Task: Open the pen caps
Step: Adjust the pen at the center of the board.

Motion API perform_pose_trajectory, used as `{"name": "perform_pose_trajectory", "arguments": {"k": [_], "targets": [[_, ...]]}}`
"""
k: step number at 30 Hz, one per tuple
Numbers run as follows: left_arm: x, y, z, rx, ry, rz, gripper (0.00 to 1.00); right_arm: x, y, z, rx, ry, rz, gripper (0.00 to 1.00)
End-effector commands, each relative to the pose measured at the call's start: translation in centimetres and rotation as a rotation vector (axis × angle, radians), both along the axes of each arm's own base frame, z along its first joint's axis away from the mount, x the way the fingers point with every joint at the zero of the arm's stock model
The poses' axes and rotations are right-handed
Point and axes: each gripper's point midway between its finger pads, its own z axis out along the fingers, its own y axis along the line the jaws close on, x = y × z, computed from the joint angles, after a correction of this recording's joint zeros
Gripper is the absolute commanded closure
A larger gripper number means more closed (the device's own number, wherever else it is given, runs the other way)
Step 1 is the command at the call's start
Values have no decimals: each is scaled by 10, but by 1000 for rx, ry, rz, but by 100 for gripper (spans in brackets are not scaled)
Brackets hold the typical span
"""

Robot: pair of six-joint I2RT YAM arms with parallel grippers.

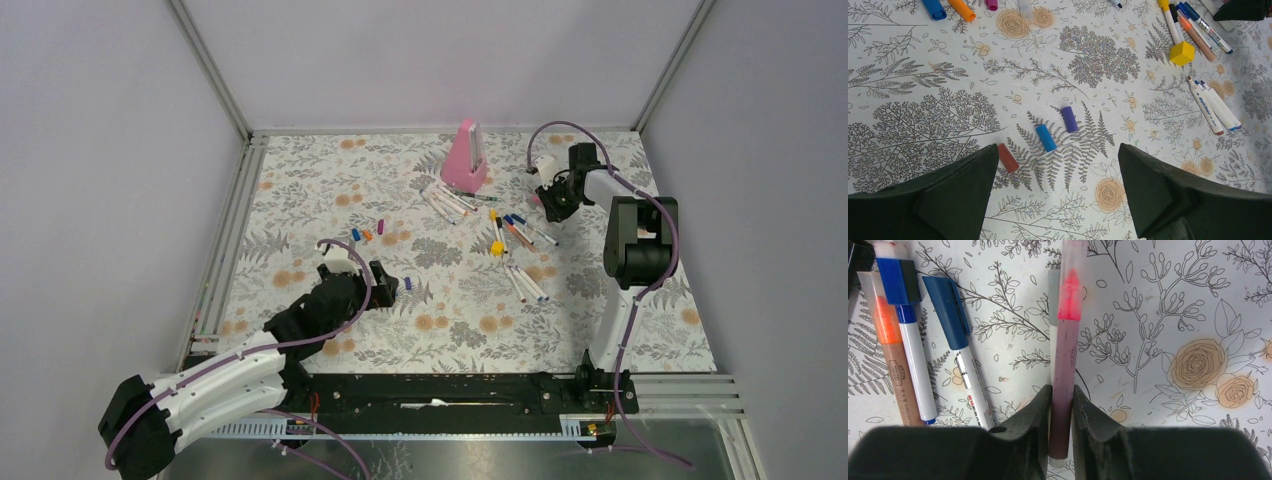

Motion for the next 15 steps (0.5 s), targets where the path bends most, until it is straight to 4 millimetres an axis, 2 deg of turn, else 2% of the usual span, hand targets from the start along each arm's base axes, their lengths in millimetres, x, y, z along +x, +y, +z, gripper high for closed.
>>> {"name": "perform_pose_trajectory", "arguments": {"k": [1, 7, 11, 15], "targets": [[7, -8, 31, -75, -55, 0, 1, -45, 5, -33, 48, 196, 16, 74], [5, -6, 32, -80, -58, 4, 1, -51, 12, -24, 95, 195, 42, 73], [5, -5, 31, -80, -56, 5, 1, -52, 17, -15, 146, 188, 31, 64], [5, -5, 32, -83, -59, 6, 1, -53, 20, -10, 187, 196, 22, 62]]}}
